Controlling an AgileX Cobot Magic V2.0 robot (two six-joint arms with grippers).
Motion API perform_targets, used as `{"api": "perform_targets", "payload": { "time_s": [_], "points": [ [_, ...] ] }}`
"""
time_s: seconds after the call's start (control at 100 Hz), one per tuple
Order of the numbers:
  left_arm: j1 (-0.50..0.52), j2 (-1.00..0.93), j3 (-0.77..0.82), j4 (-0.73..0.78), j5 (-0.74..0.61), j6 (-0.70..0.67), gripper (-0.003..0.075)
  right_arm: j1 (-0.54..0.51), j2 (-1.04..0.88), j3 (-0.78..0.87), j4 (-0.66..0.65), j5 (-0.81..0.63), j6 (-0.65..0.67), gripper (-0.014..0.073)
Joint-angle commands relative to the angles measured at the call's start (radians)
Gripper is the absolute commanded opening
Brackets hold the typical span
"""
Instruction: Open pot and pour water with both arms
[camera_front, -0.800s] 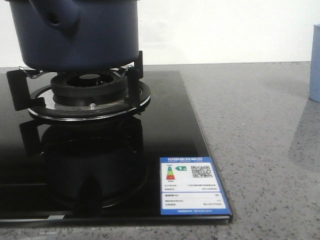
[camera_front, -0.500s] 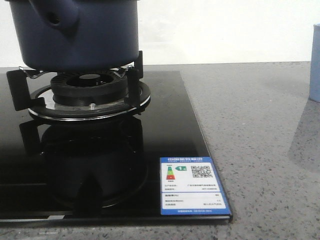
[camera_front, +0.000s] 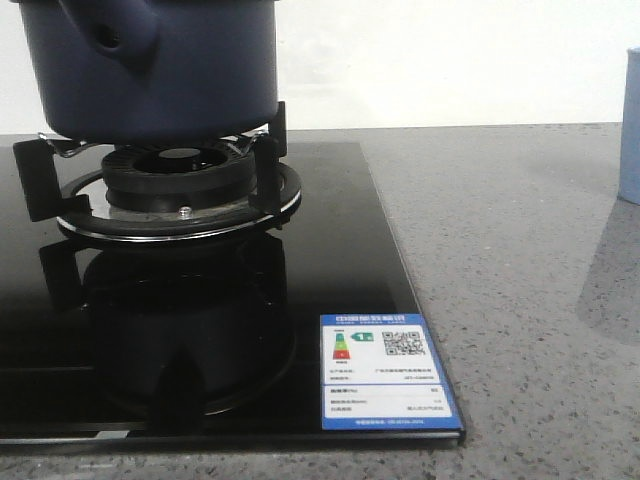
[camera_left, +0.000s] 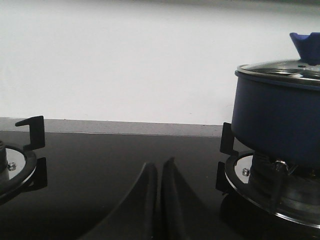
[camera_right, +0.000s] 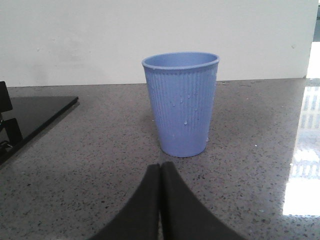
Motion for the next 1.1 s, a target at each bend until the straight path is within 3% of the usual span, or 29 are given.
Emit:
{"api": "perform_targets", "payload": {
  "time_s": [0.0, 1.09],
  "points": [
    [0.003, -0.024, 0.016, -0.008, -0.076, -0.005, -0.0016, 0.001, -0.025, 0.016, -0.006, -0.082, -0.005, -0.0061],
    [0.003, -0.024, 0.016, -0.006, -0.092, -0.005, -0.0016, 0.001, -0.025, 0.016, -0.006, -0.082, -0.005, -0.0061]
  ]
}}
